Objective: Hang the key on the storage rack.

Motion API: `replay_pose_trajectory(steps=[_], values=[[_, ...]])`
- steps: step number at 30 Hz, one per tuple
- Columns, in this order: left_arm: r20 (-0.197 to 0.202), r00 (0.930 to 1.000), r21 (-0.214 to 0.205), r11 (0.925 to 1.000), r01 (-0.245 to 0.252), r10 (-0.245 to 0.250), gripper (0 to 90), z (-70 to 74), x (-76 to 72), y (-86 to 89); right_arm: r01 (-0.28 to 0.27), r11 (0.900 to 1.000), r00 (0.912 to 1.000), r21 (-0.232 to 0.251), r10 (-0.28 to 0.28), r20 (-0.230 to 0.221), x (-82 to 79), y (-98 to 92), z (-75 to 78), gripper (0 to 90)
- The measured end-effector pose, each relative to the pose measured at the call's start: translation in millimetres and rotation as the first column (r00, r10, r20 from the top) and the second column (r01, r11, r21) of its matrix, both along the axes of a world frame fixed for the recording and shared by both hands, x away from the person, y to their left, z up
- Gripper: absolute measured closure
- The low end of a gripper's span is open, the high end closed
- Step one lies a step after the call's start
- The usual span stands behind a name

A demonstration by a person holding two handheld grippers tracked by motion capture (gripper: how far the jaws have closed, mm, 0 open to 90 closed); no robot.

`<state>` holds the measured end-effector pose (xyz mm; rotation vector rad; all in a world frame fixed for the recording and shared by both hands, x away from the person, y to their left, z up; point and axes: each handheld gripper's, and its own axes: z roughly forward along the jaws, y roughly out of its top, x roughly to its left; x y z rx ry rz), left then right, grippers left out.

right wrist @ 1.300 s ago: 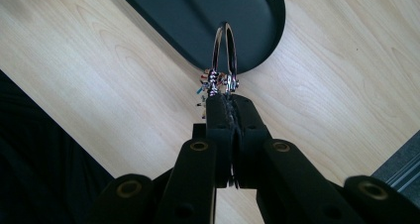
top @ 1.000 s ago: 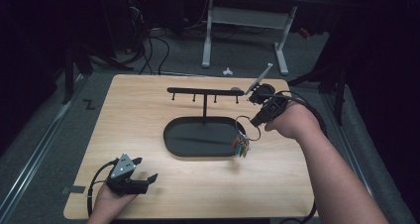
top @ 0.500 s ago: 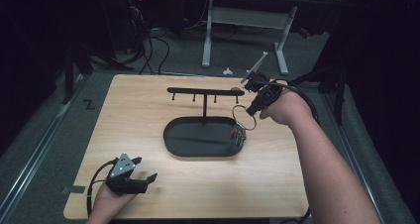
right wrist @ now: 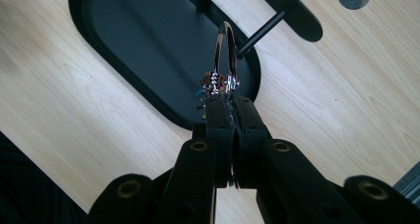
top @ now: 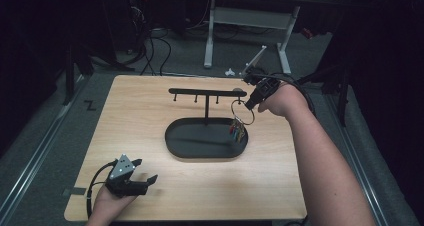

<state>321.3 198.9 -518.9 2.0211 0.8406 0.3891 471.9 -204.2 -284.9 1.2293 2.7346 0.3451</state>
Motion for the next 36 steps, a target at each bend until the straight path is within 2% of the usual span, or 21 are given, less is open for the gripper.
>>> replay_pose_trajectory(steps=[6,8,10,11,15,19,23,29,32,36], values=[[-0.005,1.0000,0.007,1.0000,0.003,-0.003,18.2,-0.3,0.1,0.7,0.023,0.9997,0.9994,0.004,-0.023,-0.025,16.4,0.5,-10.3,88.0],[-0.005,1.0000,0.003,1.0000,-0.001,0.001,18.2,-0.8,0.1,1.1,0.012,0.9999,0.9996,0.007,-0.012,-0.026,22.7,-0.7,-12.9,87.9],[-0.007,1.0000,0.006,1.0000,0.000,0.000,18.3,-0.6,-0.4,1.7,0.033,0.9995,0.9988,0.004,-0.033,-0.037,26.9,-0.9,-16.1,87.9],[-0.007,1.0000,0.006,1.0000,0.000,0.000,18.3,-0.6,-0.5,1.9,0.017,0.9998,0.9993,0.011,-0.017,-0.032,29.1,-1.7,-17.2,87.9],[-0.008,1.0000,0.006,1.0000,0.004,-0.004,18.3,-1.2,-0.3,1.2,0.016,0.9995,0.9995,0.027,-0.016,-0.027,35.0,-3.8,-19.0,87.6],[-0.010,0.9999,0.010,0.9999,0.005,-0.005,18.3,-1.7,0.0,0.6,0.017,0.9996,0.9996,0.024,-0.016,-0.023,35.8,-2.0,-19.5,85.2],[-0.007,1.0000,0.008,0.9999,0.006,-0.006,18.3,-1.2,-0.4,0.0,0.033,0.9993,0.9994,0.019,-0.033,0.009,31.4,-5.5,-13.5,81.4],[-0.007,0.9999,0.015,0.9998,0.012,-0.012,18.3,-1.4,-0.9,-2.3,0.070,0.9973,0.9945,0.024,-0.071,0.077,13.6,-15.9,-4.6,70.7],[-0.009,0.9999,0.013,0.9999,0.011,-0.011,18.3,-1.2,-1.0,-2.3,0.093,0.9951,0.9898,0.032,-0.096,0.105,5.9,-21.4,-8.3,65.0],[-0.007,0.9999,0.012,0.9999,0.010,-0.010,18.3,-0.9,-1.5,-3.0,0.125,0.9913,0.9850,0.041,-0.129,0.114,-4.9,-28.2,-19.9,59.8]])
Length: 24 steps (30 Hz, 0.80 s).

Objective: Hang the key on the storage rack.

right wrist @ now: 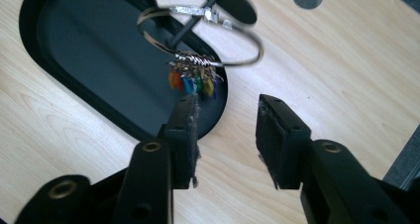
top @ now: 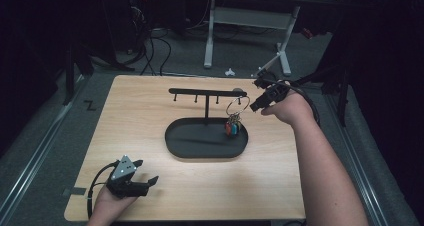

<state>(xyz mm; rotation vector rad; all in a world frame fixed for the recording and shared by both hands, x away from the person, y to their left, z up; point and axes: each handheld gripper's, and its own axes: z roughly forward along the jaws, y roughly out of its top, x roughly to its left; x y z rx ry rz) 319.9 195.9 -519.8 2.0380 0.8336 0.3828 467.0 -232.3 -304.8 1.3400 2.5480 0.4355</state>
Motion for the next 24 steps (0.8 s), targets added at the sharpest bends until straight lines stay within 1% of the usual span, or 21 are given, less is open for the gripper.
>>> replay_pose_trajectory(steps=[4,7,10,13,16,19,21,23,24], values=[[-0.004,1.0000,0.008,0.9999,0.007,-0.007,18.3,-0.5,0.5,-1.6,0.011,0.9999,0.9999,-0.002,-0.011,0.007,-9.8,-5.9,-12.7,55.7],[-0.004,1.0000,0.007,0.9999,0.007,-0.007,18.3,-0.5,0.5,-2.0,0.033,0.9994,0.9994,0.012,-0.033,0.012,-16.7,-11.6,-21.6,52.3],[-0.001,1.0000,0.011,0.9999,0.008,-0.008,18.3,-0.6,0.3,-2.3,0.048,0.9988,0.9985,0.012,-0.049,0.026,-24.7,-16.7,-31.0,48.2],[-0.001,1.0000,0.011,0.9999,0.007,-0.007,18.3,-1.1,0.7,-2.9,0.069,0.9976,0.9962,0.013,-0.069,0.052,-32.6,-21.7,-39.7,42.2],[-0.004,1.0000,0.008,1.0000,0.005,-0.005,18.3,-1.7,0.9,-3.4,0.081,0.9965,0.9928,0.022,-0.082,0.087,-40.1,-27.8,-48.8,39.1],[-0.007,0.9999,0.014,0.9998,0.011,-0.011,18.3,-1.7,0.6,-4.3,0.091,0.9953,0.9902,0.034,-0.094,0.104,-45.4,-32.8,-58.3,36.2],[-0.006,0.9999,0.011,0.9999,0.010,-0.010,18.4,-2.2,0.7,-5.2,0.108,0.9928,0.9872,0.053,-0.113,0.113,-50.0,-35.4,-65.5,36.1],[-0.010,0.9999,0.015,0.9998,0.012,-0.012,18.4,-2.7,1.2,-5.6,0.101,0.9929,0.9852,0.063,-0.109,0.132,-53.9,-36.0,-71.3,36.3],[-0.011,0.9999,0.018,0.9998,0.013,-0.012,18.4,-2.8,1.3,-5.7,0.098,0.9928,0.9827,0.069,-0.108,0.151,-57.0,-35.9,-75.3,36.7]])
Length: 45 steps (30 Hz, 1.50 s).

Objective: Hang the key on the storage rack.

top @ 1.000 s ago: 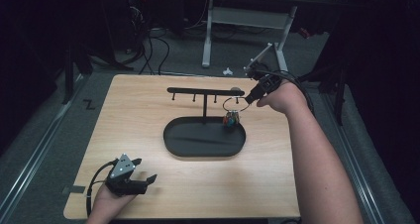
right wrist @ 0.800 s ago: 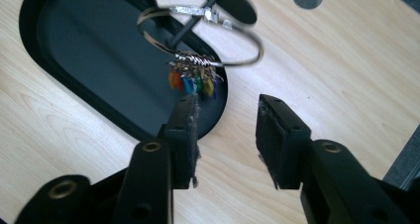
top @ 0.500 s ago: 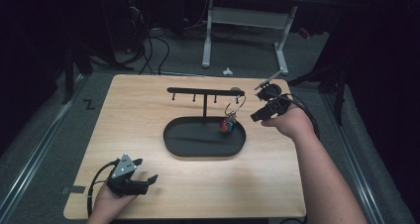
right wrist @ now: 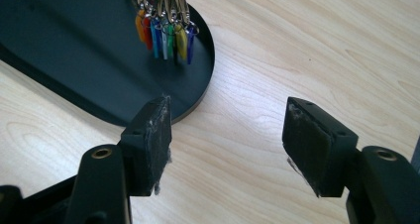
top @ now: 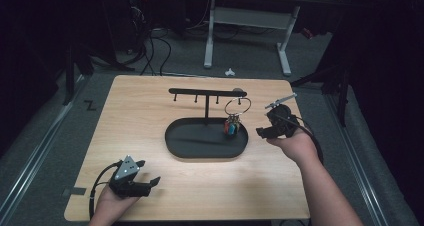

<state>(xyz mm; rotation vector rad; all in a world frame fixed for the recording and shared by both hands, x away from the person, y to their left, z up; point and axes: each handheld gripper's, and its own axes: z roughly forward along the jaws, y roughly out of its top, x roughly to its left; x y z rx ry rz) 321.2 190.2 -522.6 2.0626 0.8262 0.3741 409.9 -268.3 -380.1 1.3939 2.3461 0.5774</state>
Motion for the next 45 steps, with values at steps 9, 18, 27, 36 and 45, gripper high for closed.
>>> replay_pose_trajectory(steps=[9,18,27,36,45], values=[[0.006,1.0000,0.001,1.0000,0.001,-0.001,18.5,0.7,-0.4,0.1,0.024,0.9979,0.9947,0.060,-0.029,0.099,-25.9,3.4,-27.8,38.4],[0.003,1.0000,0.003,1.0000,0.002,-0.002,18.9,0.2,1.4,-0.1,0.031,0.9952,0.9840,0.093,-0.046,0.172,-58.8,12.4,-69.4,31.9],[0.001,1.0000,0.003,1.0000,0.001,-0.001,18.6,-0.5,3.7,-1.0,0.071,0.9847,0.9643,0.159,-0.108,0.242,-82.6,11.9,-112.8,19.2],[0.002,0.9999,-0.001,0.9999,-0.014,0.014,13.6,-0.2,5.3,-1.8,0.085,0.9804,0.9437,0.178,-0.136,0.301,-116.3,11.8,-135.3,7.2],[0.019,0.9995,-0.007,0.9996,-0.027,0.027,12.2,2.5,5.2,-0.2,0.126,0.9727,0.9465,0.195,-0.177,0.270,-115.6,5.3,-141.8,7.2]])
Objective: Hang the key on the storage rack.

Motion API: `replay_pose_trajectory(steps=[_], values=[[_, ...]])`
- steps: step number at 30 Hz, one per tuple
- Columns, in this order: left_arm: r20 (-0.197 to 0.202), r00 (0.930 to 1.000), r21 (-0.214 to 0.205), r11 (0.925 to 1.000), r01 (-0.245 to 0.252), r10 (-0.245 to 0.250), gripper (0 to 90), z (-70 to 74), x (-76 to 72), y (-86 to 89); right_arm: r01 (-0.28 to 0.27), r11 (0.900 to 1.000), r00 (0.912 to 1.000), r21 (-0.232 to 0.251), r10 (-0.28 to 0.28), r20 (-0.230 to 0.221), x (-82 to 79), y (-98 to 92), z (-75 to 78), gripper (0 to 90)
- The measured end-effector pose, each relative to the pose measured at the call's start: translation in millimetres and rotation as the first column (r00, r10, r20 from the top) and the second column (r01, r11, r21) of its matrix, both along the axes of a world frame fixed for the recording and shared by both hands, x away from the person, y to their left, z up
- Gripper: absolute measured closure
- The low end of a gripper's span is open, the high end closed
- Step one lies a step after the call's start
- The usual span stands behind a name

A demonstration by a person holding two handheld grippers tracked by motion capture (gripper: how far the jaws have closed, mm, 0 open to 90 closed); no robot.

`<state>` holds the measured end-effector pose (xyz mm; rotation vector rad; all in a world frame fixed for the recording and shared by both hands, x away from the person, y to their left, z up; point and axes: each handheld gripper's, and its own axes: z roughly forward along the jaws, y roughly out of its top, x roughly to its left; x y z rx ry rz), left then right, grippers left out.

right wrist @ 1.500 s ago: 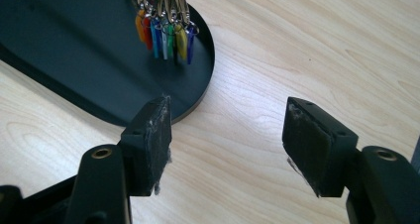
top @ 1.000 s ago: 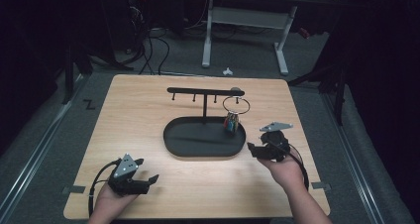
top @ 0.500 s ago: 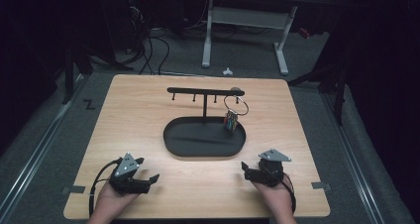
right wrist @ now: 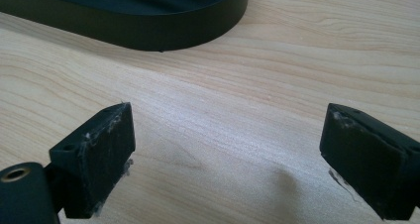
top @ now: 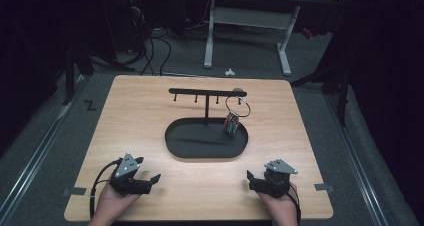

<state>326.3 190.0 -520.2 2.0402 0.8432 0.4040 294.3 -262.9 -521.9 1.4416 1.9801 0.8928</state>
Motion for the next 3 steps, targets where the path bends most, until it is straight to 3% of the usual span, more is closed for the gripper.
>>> replay_pose_trajectory(steps=[3], values=[[0.005,1.0000,-0.002,1.0000,-0.001,0.002,12.2,0.5,-0.9,2.1,0.003,1.0000,1.0000,-0.005,-0.003,0.000,1.7,1.5,-0.8,7.0]])
